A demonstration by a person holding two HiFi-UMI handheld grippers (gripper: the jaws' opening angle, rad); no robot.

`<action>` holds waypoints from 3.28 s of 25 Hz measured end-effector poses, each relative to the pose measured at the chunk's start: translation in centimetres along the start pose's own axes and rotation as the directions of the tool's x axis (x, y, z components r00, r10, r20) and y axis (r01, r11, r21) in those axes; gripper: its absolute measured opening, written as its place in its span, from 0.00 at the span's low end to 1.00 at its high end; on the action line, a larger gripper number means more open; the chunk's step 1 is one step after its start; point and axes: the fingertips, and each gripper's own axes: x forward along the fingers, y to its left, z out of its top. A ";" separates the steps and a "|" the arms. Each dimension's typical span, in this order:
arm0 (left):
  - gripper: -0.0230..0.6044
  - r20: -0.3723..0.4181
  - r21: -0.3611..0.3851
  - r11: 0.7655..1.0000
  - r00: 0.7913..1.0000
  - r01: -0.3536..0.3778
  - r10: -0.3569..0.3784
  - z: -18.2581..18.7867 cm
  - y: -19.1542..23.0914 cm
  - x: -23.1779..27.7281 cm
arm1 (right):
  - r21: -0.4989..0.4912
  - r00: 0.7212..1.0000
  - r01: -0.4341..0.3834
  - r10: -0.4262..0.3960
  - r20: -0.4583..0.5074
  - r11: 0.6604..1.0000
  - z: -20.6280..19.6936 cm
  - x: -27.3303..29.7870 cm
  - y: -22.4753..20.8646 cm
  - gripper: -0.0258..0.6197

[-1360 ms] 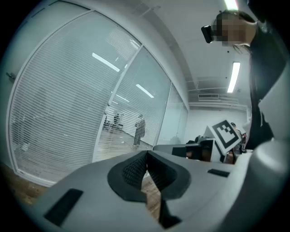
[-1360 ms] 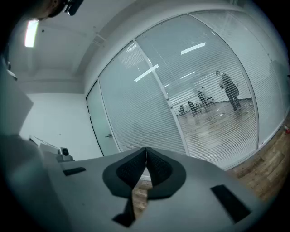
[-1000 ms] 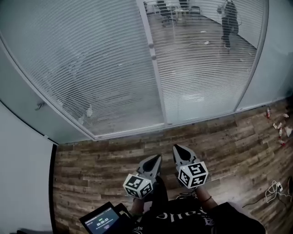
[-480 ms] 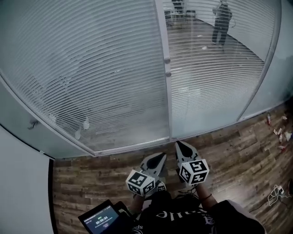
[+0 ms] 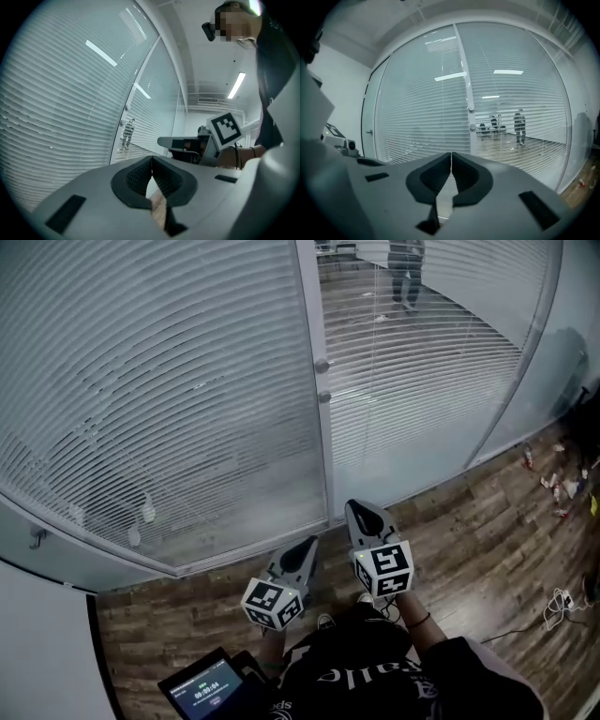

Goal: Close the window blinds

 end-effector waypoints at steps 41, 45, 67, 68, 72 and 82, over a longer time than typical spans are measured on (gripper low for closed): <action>0.04 -0.002 -0.040 0.992 0.993 -0.116 0.116 6.2 15.7 15.4 | 0.628 0.990 -0.133 0.137 0.041 0.766 9.2 26.9 -13.1 0.23; 0.04 -0.013 -0.047 0.993 0.994 -0.105 0.105 6.1 16.4 15.2 | 0.122 0.999 -0.045 0.046 -0.005 0.992 9.7 26.9 -11.9 0.23; 0.04 -0.030 -0.078 0.991 0.994 -0.106 0.104 5.0 17.9 15.8 | 0.928 0.966 -0.222 0.196 0.168 0.301 8.1 27.9 -13.7 0.25; 0.04 -0.030 -0.079 0.992 0.995 -0.102 0.100 5.0 17.8 15.9 | 0.959 0.961 -0.228 0.200 0.193 0.170 7.8 28.0 -13.9 0.25; 0.04 -0.033 -0.079 0.993 0.996 -0.089 0.086 4.9 17.4 16.0 | 0.943 0.947 -0.219 0.179 0.267 -0.251 6.4 28.0 -13.9 0.25; 0.04 -0.036 -0.073 0.993 0.996 -0.089 0.086 5.1 17.1 16.7 | 0.884 0.929 -0.232 0.176 0.325 -0.406 6.5 28.1 -13.9 0.25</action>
